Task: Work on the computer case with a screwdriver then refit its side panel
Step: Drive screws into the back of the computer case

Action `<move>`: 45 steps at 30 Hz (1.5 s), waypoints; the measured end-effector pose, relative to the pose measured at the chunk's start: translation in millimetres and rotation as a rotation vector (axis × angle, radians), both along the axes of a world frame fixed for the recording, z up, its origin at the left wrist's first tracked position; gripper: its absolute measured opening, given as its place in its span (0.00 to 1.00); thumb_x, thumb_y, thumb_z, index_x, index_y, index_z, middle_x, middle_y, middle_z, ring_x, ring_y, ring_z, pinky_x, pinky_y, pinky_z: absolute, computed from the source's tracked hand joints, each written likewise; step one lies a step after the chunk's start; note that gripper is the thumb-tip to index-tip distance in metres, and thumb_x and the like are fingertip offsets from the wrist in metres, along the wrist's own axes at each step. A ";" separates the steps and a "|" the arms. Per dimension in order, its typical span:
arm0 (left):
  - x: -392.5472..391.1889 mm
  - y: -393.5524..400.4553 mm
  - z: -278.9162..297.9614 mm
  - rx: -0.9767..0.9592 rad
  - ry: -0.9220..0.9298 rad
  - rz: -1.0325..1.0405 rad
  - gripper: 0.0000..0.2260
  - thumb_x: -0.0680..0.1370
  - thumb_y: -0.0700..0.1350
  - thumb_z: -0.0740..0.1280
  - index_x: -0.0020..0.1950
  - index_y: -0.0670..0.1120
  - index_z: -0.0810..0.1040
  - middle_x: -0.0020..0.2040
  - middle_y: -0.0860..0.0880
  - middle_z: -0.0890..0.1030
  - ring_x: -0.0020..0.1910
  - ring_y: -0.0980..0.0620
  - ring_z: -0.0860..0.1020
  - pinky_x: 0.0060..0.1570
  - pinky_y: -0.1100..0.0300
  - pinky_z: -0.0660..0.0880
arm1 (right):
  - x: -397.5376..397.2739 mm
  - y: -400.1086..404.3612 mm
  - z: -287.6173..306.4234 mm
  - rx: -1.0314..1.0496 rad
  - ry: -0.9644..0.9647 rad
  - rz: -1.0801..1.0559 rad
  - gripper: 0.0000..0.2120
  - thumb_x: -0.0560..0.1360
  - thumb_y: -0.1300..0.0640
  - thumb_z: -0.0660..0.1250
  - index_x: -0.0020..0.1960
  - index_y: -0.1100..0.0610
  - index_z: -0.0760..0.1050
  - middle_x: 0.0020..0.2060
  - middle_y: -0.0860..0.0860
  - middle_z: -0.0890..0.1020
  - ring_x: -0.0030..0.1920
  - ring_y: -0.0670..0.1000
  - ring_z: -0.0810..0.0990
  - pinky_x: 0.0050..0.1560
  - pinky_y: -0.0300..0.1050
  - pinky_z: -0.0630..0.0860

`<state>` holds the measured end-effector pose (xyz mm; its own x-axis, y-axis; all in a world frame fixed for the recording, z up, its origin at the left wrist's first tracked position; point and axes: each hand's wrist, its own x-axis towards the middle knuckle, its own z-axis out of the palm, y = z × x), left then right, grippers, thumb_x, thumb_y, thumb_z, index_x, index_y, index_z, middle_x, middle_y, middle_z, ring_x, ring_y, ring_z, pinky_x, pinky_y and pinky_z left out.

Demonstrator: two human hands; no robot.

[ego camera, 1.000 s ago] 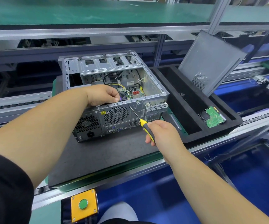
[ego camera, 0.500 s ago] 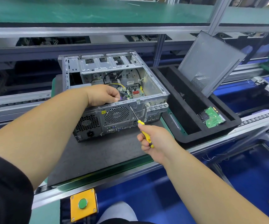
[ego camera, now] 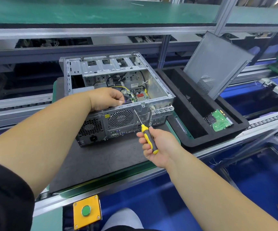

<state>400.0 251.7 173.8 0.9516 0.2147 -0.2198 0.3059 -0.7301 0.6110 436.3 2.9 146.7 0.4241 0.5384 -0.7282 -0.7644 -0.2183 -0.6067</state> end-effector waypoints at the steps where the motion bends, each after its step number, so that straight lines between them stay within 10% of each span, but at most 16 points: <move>1: -0.1 0.0 -0.3 -0.001 0.000 -0.001 0.07 0.81 0.44 0.64 0.44 0.48 0.78 0.41 0.48 0.77 0.41 0.50 0.71 0.50 0.55 0.69 | -0.7 0.7 0.0 0.010 0.004 -0.017 0.19 0.82 0.46 0.62 0.47 0.61 0.79 0.29 0.53 0.78 0.23 0.46 0.69 0.21 0.36 0.65; 7: 0.4 0.8 -1.6 0.015 -0.007 0.002 0.07 0.81 0.45 0.64 0.44 0.48 0.78 0.40 0.51 0.77 0.40 0.52 0.72 0.51 0.56 0.70 | -3.7 0.0 -1.8 -0.015 -0.080 -0.060 0.09 0.75 0.54 0.73 0.46 0.59 0.78 0.31 0.52 0.77 0.23 0.45 0.71 0.22 0.36 0.67; 14: 0.4 1.8 -1.0 0.011 -0.008 -0.007 0.06 0.80 0.45 0.64 0.45 0.47 0.79 0.40 0.50 0.78 0.41 0.52 0.72 0.51 0.55 0.71 | -1.0 5.2 4.2 -0.122 -0.147 0.066 0.24 0.84 0.44 0.55 0.45 0.60 0.80 0.25 0.49 0.78 0.22 0.44 0.69 0.23 0.35 0.64; 21: 1.0 1.7 -3.2 0.020 -0.011 0.016 0.06 0.80 0.45 0.65 0.49 0.46 0.80 0.46 0.41 0.81 0.42 0.51 0.73 0.53 0.52 0.73 | -2.6 3.3 3.1 -0.079 -0.164 -0.024 0.11 0.75 0.50 0.74 0.43 0.57 0.77 0.31 0.52 0.76 0.24 0.47 0.69 0.22 0.37 0.65; 30: 0.8 2.3 -3.2 0.039 -0.017 0.001 0.06 0.80 0.46 0.64 0.47 0.48 0.79 0.38 0.53 0.77 0.37 0.55 0.71 0.44 0.59 0.70 | -1.7 8.2 5.1 -0.176 -0.256 0.084 0.23 0.83 0.44 0.56 0.44 0.59 0.80 0.28 0.49 0.77 0.24 0.46 0.67 0.25 0.38 0.63; 36: 0.4 3.5 -4.2 0.036 -0.034 -0.003 0.06 0.80 0.46 0.64 0.46 0.47 0.79 0.35 0.56 0.76 0.33 0.59 0.70 0.41 0.60 0.69 | -5.1 7.8 1.4 -0.123 -0.225 -0.007 0.12 0.74 0.50 0.74 0.49 0.57 0.77 0.32 0.52 0.75 0.24 0.46 0.69 0.23 0.37 0.65; 45: 1.7 4.8 -6.4 0.041 -0.033 -0.011 0.06 0.80 0.46 0.64 0.47 0.48 0.79 0.34 0.56 0.75 0.29 0.61 0.68 0.38 0.61 0.68 | -2.3 11.1 2.6 -0.251 -0.269 0.080 0.22 0.83 0.43 0.57 0.44 0.58 0.80 0.24 0.48 0.79 0.22 0.45 0.68 0.22 0.36 0.65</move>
